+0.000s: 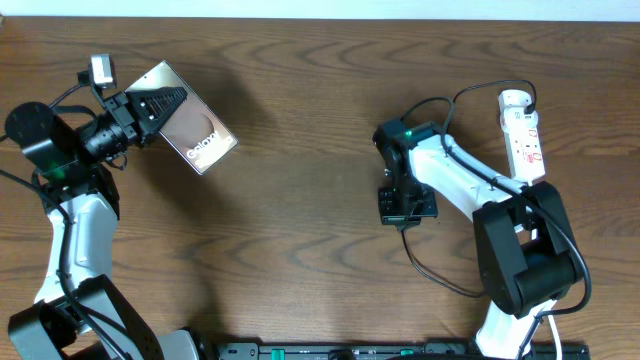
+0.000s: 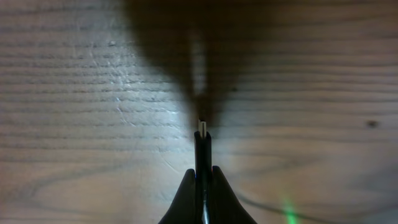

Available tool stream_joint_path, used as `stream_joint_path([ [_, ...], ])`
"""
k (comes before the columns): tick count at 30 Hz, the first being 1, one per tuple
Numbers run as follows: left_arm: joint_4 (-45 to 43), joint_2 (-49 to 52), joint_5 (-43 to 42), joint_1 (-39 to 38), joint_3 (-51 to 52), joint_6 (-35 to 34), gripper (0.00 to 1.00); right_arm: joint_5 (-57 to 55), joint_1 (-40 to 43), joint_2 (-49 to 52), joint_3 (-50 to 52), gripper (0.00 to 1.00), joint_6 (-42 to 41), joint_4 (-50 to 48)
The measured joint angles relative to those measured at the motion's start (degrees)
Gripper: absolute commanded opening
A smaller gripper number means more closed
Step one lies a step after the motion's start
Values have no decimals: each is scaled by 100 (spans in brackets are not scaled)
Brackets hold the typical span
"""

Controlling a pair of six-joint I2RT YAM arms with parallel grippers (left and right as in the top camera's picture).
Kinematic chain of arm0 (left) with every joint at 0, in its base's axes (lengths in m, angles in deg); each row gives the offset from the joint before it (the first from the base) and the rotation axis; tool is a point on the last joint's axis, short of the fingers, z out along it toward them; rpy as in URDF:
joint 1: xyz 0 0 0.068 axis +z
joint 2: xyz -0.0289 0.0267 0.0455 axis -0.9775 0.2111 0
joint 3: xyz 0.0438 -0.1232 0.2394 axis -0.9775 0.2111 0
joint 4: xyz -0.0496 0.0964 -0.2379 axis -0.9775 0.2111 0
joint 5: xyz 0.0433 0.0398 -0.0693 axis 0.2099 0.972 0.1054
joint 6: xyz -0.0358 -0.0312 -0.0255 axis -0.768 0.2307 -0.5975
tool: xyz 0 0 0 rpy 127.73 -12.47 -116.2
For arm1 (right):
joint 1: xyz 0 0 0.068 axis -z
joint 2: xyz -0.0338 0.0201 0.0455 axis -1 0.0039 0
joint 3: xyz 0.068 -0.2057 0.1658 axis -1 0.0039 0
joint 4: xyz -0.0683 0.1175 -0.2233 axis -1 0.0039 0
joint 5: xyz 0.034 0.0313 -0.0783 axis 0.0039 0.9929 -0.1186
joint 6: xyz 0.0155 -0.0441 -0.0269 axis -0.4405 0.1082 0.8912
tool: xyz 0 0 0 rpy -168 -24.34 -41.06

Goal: Plug charger to phone and switch on socket

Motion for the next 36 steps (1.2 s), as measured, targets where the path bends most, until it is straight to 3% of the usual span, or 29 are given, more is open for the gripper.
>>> stream_joint_path([
  [25,0,0,-17,0,0,4,8,647,-15,0,225,1,199,-396],
  [31,0,0,-17,0,0,17,8,2118,-15,0,-892,1,1333,-483],
  [36,0,0,-24,0,0,20,7,4544,-44,0,-1495,1,3084,-525],
])
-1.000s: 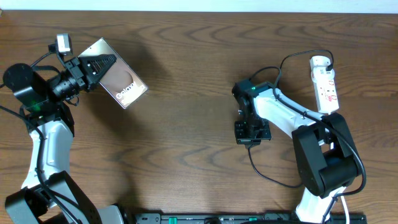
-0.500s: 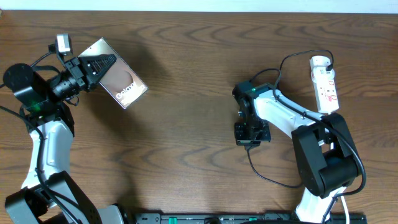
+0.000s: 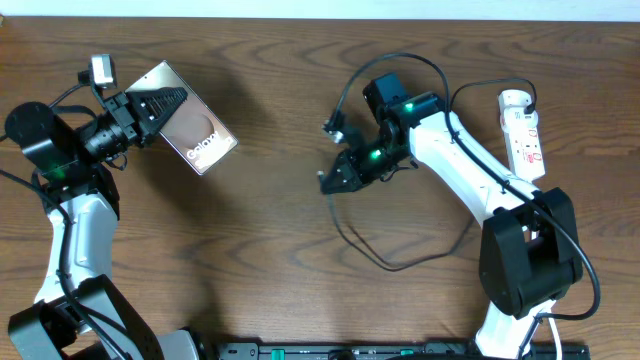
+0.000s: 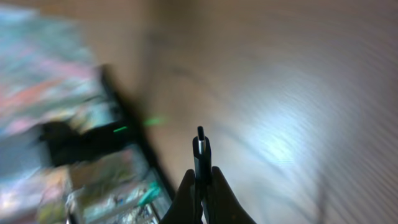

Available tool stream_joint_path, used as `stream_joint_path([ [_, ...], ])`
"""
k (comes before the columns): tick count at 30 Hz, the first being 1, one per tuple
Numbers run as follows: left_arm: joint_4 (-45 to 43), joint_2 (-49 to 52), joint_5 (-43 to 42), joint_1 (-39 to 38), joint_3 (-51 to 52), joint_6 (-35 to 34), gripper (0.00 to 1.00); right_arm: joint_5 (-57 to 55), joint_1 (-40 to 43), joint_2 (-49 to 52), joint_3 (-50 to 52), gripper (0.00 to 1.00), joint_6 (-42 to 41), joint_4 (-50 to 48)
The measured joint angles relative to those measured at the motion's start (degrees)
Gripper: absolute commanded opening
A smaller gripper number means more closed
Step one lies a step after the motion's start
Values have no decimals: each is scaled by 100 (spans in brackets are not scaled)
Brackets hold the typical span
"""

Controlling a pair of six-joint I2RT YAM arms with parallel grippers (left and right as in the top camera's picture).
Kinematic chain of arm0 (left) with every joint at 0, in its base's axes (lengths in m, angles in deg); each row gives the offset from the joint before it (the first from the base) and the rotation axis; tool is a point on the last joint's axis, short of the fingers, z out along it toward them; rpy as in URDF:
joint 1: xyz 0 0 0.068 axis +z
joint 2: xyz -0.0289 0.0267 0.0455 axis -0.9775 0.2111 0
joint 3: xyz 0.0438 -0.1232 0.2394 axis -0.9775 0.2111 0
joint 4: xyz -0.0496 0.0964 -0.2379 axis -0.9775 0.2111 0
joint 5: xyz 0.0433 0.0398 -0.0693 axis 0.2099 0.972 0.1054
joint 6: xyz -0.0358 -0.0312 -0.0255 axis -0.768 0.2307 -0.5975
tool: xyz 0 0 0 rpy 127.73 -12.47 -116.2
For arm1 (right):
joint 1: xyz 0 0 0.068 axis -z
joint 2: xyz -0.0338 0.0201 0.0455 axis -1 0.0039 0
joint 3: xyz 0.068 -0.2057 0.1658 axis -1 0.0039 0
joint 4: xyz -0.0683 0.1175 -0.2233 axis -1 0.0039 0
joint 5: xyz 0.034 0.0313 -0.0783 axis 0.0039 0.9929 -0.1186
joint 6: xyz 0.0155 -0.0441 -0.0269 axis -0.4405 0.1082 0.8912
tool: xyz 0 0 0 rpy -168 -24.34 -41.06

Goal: Plug charger to phone and switch on socket

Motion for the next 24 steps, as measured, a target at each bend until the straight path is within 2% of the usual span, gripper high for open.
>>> stream_joint_path([
  [3,0,0,-11,0,0,0,7,841,-59,0,-11,1,688,11],
  [8,0,0,-144,-33,0,57,8,1641,-452,0,-11,1,1316,-184],
  [15,-2,0,-236,-361,0,195,7,2052,-817,0,-11,1,1394,-717],
  [24,-2,0,-317,-863,0,352,7,2332,-844,0,-11,1,1128,-1169],
])
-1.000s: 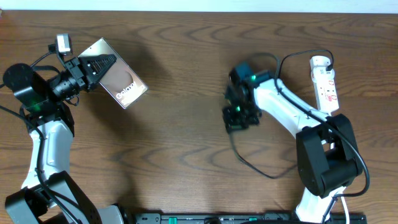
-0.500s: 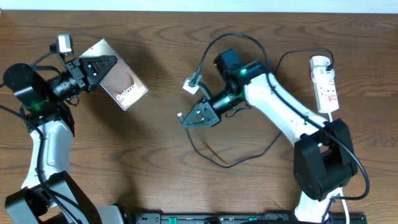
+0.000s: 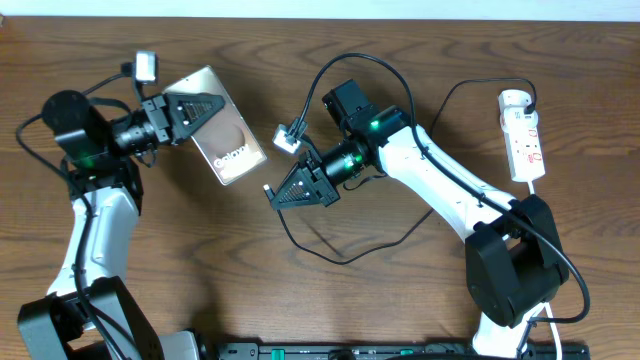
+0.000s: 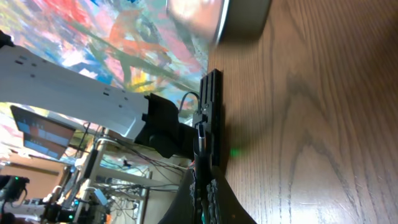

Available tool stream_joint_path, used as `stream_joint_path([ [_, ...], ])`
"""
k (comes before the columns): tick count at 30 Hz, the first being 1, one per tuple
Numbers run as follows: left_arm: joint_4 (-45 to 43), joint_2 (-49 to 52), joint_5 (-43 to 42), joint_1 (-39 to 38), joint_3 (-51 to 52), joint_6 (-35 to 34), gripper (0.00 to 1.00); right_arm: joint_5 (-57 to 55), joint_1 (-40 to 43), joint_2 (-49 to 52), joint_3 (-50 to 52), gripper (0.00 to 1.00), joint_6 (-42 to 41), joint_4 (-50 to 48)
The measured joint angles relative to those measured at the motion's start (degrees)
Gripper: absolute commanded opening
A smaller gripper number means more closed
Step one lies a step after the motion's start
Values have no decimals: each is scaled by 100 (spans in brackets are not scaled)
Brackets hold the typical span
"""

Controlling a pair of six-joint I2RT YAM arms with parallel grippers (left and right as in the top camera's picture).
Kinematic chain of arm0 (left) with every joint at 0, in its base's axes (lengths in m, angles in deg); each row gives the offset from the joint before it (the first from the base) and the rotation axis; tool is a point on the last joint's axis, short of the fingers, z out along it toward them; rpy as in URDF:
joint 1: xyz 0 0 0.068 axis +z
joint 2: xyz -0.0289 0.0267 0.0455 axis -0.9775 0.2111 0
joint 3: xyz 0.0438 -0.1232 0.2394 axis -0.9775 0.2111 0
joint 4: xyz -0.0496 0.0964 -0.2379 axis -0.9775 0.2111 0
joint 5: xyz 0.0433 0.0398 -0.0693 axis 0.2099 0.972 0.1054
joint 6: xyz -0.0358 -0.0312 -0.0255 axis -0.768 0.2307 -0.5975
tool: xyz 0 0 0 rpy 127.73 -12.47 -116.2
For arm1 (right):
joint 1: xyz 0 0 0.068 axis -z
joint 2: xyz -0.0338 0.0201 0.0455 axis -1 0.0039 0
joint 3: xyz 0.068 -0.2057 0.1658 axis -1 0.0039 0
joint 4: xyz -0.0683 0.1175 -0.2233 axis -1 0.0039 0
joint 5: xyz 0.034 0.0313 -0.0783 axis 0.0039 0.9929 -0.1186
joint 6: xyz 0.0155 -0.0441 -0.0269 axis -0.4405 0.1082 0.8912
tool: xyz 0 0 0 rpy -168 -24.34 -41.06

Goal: Plug charger to phone and switch on socket

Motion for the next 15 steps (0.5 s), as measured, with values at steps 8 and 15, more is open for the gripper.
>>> stream_joint_path([
  [8,0,0,-2,-282,0,109,7,153,-2,0,0,1,-146,-179],
  [15,0,0,-22,-319,0,127,7,267,-2,0,0,1,-317,-417],
])
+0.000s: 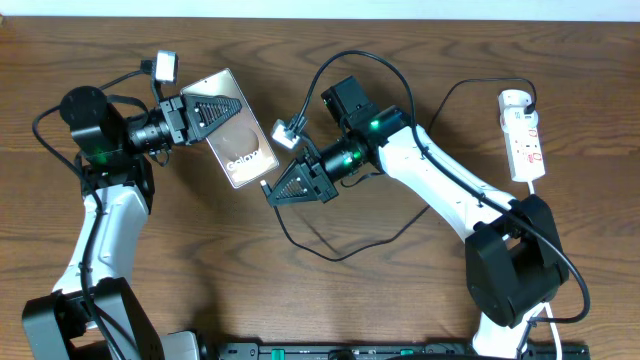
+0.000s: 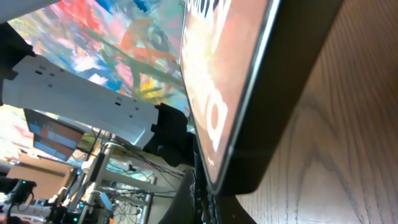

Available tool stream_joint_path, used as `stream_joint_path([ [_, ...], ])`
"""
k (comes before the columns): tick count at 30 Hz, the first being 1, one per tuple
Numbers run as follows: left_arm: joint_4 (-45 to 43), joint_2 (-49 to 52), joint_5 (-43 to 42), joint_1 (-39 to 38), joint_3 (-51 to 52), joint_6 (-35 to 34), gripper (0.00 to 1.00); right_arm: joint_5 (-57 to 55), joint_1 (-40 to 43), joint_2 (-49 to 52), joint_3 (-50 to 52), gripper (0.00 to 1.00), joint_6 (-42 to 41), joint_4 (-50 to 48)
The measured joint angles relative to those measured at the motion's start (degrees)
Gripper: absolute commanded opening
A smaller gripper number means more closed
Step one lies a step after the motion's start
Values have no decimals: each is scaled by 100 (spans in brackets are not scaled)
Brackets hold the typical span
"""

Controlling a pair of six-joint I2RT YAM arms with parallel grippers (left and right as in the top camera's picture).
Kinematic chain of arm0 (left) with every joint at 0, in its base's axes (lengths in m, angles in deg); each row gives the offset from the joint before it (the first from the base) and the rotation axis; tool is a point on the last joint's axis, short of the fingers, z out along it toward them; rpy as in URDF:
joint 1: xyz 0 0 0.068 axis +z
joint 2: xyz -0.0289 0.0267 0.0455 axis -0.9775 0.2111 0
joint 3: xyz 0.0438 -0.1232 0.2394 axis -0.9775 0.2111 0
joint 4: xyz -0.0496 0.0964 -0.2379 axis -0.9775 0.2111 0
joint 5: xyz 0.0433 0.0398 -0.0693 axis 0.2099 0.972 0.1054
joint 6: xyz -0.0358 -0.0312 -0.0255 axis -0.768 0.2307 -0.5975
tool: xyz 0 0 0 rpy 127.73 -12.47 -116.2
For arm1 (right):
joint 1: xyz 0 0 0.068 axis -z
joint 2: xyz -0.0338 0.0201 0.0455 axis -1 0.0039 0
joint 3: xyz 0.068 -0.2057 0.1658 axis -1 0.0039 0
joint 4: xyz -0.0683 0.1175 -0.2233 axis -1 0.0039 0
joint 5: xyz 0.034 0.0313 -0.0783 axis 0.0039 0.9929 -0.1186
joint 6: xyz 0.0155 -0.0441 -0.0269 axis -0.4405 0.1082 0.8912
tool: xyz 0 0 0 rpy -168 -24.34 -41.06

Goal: Plug charger to phone and switch on socket

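The phone, screen up and showing a pinkish picture, is held above the table with my left gripper shut on its upper end. Its lower end points right, toward my right gripper, which is shut on the black charger plug. In the right wrist view the phone's lower edge fills the frame right over the plug, whose tip is hidden behind it. The black cable loops over the table. A white socket strip lies at the far right.
The wooden table carries only the cable loop and the socket strip. A small white tag hangs on the right arm's wiring near the phone. A dark rail runs along the front edge.
My left gripper has brought the phone further right and a little down, so its lower end now sits against the plug held in my right gripper. The right gripper has barely moved.
First the right gripper held the plug low over the table at centre right, with the phone held at the far left. Then the plug was lifted and turned leftward. Both arms then stood nearer the middle, and now phone and plug meet.
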Motion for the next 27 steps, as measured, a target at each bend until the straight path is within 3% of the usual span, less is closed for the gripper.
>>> stream_joint_path([
  [27,-20,0,-105,-208,0,136,8,37,0,0,0,1,-313,-216],
])
